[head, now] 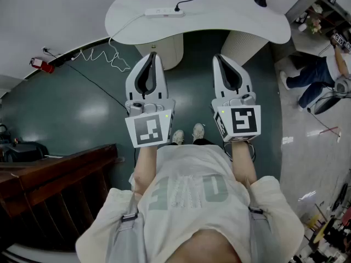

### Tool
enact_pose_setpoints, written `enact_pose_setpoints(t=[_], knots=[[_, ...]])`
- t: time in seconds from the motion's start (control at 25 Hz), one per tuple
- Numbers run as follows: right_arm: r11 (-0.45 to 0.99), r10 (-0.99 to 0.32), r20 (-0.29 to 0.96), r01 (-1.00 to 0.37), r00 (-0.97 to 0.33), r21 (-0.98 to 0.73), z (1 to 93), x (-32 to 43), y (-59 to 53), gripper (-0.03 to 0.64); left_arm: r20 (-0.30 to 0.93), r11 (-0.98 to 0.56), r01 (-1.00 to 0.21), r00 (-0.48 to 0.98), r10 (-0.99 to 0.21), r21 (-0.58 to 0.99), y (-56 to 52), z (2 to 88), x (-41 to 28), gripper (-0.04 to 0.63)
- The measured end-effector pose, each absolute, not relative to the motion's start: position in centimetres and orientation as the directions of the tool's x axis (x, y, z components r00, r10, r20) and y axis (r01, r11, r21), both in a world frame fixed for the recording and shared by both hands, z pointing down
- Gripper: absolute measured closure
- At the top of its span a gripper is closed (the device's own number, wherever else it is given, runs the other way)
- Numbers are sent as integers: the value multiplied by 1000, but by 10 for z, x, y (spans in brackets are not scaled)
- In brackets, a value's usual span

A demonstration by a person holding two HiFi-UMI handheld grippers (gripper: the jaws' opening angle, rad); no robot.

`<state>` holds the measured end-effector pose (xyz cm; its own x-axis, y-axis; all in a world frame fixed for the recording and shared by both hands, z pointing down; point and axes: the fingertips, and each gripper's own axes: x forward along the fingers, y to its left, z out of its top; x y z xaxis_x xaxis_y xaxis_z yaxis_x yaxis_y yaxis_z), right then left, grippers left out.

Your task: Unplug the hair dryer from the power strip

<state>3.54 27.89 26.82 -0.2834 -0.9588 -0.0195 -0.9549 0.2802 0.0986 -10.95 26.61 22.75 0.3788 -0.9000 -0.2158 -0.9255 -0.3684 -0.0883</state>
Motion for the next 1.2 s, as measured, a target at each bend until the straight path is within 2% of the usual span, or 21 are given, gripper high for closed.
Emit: enact_pose_setpoints(t=[0.48, 0.72, 0.88, 1.2], knots=[[340, -936, -61, -936, -346, 88, 261, 60, 270, 597, -214, -311, -943, 331, -919, -120, 259, 224, -94, 583], [389, -917, -97, -921, -388, 10, 252, 88, 266, 597, -211, -295, -938, 331, -920, -184, 252, 202, -74, 583], [434, -896, -143, -898, -421, -72, 241, 90, 255, 597, -265, -261, -934, 322, -909, -242, 245, 171, -66, 583], [449, -893, -34, -893, -449, -9, 271, 86, 237, 596, -214, -211, -960, 249, -945, -185, 224, 216, -78, 583]])
